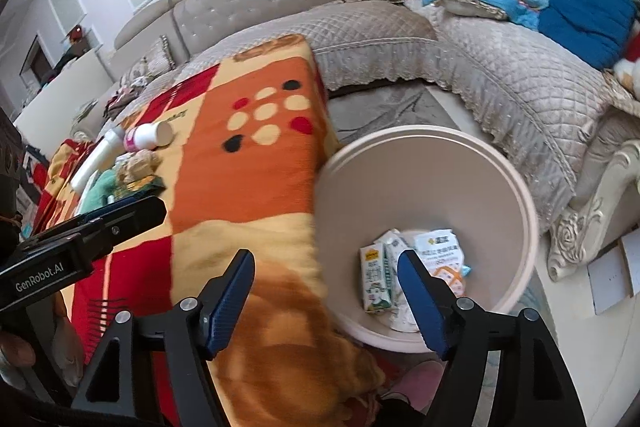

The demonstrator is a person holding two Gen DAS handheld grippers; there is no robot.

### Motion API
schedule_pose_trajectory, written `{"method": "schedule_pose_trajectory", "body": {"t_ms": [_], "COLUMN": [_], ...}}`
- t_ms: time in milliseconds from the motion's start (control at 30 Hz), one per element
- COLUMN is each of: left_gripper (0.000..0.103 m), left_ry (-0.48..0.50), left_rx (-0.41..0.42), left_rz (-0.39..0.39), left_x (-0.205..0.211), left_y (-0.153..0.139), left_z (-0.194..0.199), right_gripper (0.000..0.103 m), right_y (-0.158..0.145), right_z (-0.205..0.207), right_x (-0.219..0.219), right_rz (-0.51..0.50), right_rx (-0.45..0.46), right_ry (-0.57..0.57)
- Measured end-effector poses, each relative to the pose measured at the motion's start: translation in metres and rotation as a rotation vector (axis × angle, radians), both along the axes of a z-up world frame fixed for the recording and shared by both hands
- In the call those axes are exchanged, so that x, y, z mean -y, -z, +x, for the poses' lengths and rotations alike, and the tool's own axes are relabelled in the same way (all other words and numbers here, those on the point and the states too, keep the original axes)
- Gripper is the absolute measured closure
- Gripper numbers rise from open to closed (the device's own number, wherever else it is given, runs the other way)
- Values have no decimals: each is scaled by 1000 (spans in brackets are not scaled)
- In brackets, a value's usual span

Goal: Collect trash
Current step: 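Move both tools back over the items on the blanket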

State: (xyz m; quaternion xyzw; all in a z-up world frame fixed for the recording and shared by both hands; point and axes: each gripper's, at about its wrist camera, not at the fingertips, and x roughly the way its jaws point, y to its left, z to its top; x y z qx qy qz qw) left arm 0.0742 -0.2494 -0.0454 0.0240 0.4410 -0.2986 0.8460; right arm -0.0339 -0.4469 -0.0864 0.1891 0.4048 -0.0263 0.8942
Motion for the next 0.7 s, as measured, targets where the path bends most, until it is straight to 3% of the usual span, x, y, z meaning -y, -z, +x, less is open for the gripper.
{"method": "schedule_pose_trajectory", "body": {"t_ms": [333,700], "left_gripper": [43,43], "left_ry": [-172,-388], "left_rx": [2,-32], "left_rz": [24,62], "left_x": [-92,-189], "left_y": [-5,3], "left_z": [20,78], "right_gripper": [31,30], "right_y": [-1,-9], "right_z": [27,55], "right_x": [-55,-115], "right_rz": [13,14], "right_rx": [-3,1], "right_ry": [-124,-257]}}
